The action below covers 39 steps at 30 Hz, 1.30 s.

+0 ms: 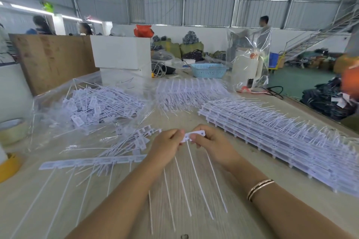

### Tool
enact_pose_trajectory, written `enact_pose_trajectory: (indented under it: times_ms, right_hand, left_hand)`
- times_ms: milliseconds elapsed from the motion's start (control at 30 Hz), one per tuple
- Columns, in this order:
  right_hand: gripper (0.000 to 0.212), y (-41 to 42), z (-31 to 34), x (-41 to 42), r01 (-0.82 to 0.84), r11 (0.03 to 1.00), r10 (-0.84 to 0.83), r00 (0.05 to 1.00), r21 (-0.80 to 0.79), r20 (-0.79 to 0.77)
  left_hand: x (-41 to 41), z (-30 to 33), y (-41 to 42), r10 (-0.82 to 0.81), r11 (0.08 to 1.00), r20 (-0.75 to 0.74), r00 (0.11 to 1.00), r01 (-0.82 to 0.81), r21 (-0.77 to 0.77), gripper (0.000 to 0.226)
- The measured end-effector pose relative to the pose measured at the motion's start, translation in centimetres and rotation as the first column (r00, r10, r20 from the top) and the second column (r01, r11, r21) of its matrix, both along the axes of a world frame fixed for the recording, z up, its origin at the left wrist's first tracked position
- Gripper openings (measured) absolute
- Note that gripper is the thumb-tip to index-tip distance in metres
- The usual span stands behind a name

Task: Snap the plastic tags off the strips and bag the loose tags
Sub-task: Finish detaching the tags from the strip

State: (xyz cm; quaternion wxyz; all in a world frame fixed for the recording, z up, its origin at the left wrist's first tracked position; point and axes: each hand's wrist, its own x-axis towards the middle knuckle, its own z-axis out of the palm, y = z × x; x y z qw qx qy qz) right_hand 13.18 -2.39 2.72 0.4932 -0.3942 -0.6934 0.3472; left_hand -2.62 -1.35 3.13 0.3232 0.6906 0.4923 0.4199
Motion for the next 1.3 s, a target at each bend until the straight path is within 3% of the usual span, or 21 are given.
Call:
enact_pose_trajectory:
  times_ms: [133, 367, 567, 1100, 1167, 1300]
  right_hand:
    - [0.018, 0.2, -0.1, -1.0, 0.012, 0.999, -0.004, 0.987, 0.046, -0.163]
    - [0.018, 0.4, -0.5, -1.7, -0.134, 0.989, 0.09, 0.897, -0.07, -0.433]
    - [0.02, 0.2, -0.2, -1.7, -0.218, 0.972, 0.147, 0.854, -0.087, -0.499]
    - [0.019, 0.4, -0.5, -1.3, -0.282, 0.959, 0.23, 0.846, -0.037, -0.482]
    - [0.018, 0.6, -0.3, -1.2, -0.254, 0.966, 0.215, 0.884, -0.039, -0.416]
    - [0.017, 0.5, 0.8, -0.4, -0.155, 0.987, 0.151, 0.985, -0.042, -0.089]
  left_hand:
    - [0.1, 0.5, -0.5, 0.002, 0.999, 0.187, 0.982, 0.005, -0.038, 0.043]
    - [0.5, 0.4, -0.7, -0.041, 0.999, 0.232, 0.972, 0.042, 0.0, 0.045]
    - [1.0, 0.5, -1.0, -0.055, 0.998, 0.322, 0.945, 0.062, -0.011, 0.046]
    - [1.2, 0.4, -1.5, -0.062, 0.99, 0.389, 0.919, 0.105, -0.091, 0.041]
    - [1.0, 0.4, -1.3, -0.049, 0.992, 0.375, 0.926, 0.088, -0.089, 0.042]
    - [0.4, 0.2, -0.9, 0.005, 0.999, 0.14, 0.99, -0.011, 0.045, 0.041]
